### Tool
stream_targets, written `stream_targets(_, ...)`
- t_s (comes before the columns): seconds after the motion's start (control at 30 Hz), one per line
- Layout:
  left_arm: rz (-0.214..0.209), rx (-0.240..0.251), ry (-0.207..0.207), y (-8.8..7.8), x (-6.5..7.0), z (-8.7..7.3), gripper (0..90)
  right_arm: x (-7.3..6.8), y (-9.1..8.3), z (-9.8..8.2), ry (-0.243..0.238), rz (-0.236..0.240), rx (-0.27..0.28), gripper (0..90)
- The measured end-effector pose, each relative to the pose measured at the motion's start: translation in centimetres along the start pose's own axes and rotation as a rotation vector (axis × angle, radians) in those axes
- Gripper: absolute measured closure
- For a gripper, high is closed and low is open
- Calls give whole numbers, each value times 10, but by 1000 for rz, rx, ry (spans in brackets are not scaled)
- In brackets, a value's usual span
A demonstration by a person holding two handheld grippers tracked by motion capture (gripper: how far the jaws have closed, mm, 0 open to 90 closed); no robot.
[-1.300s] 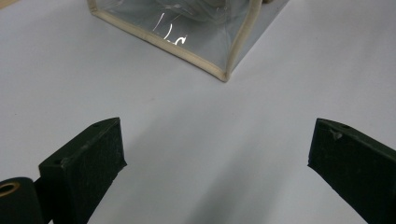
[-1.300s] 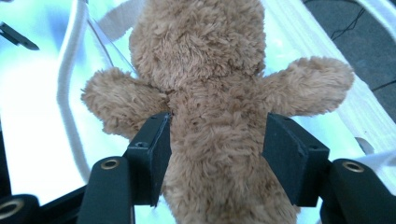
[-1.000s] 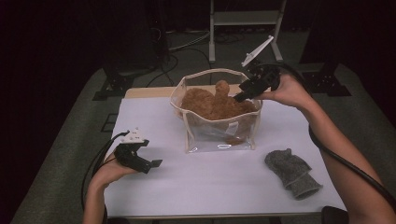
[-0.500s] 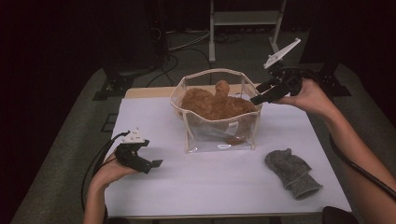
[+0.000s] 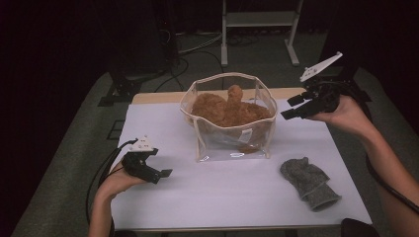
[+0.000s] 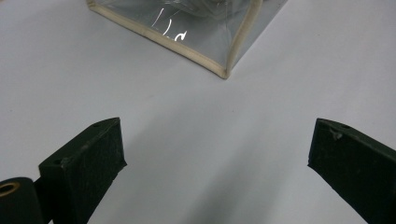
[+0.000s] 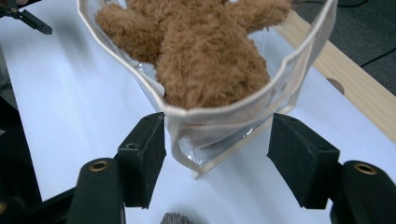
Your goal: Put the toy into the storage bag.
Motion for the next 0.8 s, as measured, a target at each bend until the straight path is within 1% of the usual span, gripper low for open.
stream_targets(0.13, -2, -10, 5, 1, -1, -2, 28, 7, -3, -11, 21, 2, 13, 348)
stream_targets(0.27, 0, -5, 0, 1, -1, -2, 28, 12, -4, -22, 43, 3, 22, 341)
stream_targets(0.8, 3, -6, 2, 0, -1, -2, 28, 30, 8, -63, 116, 5, 19, 311)
Point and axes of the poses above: each handheld gripper's, and its own axes: y roughly forward along the jaws, z roughly out of its top, x roughly to its right, the point moved 7 cm from there along y, roughly forward along the jaws, and after that the axes turned 12 degrees about y, right-handed, at the moved point
